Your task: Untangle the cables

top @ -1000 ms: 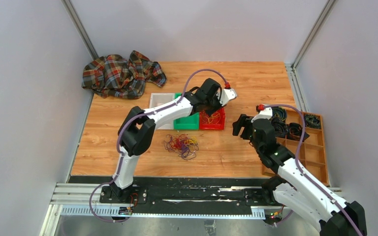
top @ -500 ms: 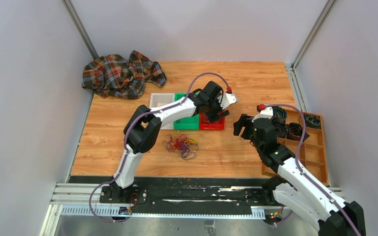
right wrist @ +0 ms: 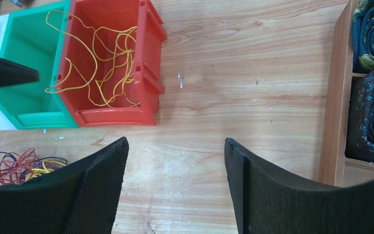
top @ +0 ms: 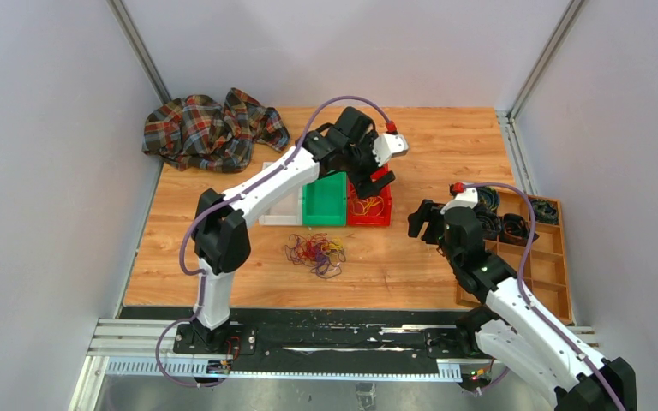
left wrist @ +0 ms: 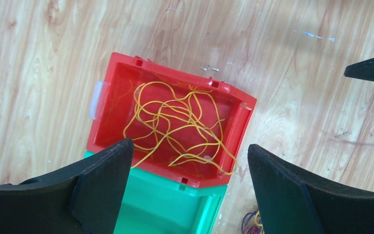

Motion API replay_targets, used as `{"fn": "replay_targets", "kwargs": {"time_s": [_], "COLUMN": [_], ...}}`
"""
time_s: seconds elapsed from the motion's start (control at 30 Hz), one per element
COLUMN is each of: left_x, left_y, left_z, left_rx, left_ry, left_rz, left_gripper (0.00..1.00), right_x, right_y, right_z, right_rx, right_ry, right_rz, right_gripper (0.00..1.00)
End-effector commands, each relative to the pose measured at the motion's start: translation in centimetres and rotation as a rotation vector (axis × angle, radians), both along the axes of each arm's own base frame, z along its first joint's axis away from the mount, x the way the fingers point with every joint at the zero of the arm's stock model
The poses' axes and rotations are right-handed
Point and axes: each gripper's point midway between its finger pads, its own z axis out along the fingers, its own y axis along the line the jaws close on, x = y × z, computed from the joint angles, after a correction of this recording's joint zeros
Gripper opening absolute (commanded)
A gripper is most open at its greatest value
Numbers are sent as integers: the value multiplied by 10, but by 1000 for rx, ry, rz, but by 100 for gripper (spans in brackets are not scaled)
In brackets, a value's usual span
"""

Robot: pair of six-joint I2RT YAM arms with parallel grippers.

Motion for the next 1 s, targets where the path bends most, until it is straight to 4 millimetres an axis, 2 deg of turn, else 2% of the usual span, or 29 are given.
{"fn": "replay_targets", "kwargs": {"time_s": [0.0,0.13,0.23,0.43,0.67,0.8,0.97], "left_x": [16,48,66,71,83,76,61], "left_y": [17,28,33,29,20,10,-1], "left_z": [14,1,-16,-42,-61,-70,-92], "left_rx": [-14,-14,16,17,20,12,50], "left_ry": [-12,-51,-69,-51,-93,-76,-67], "left_rz": [22,65,83,79,73,55,22], "left_gripper": [90,88,81,67,39,29,21], "right_x": [3,2,2,1,2,3,3], "right_y": [-2,-1,0,-1,1,2,3], "right_z": [10,8,7,3,-1,-1,-2], "right_rx": [23,24,22,14,13,10,16], "right_ry": [-13,-7,-1,10,22,22,30], "right_rz": [-14,-5,-5,-4,4,5,7], "right_gripper": [72,72,72,71,71,72,71]}}
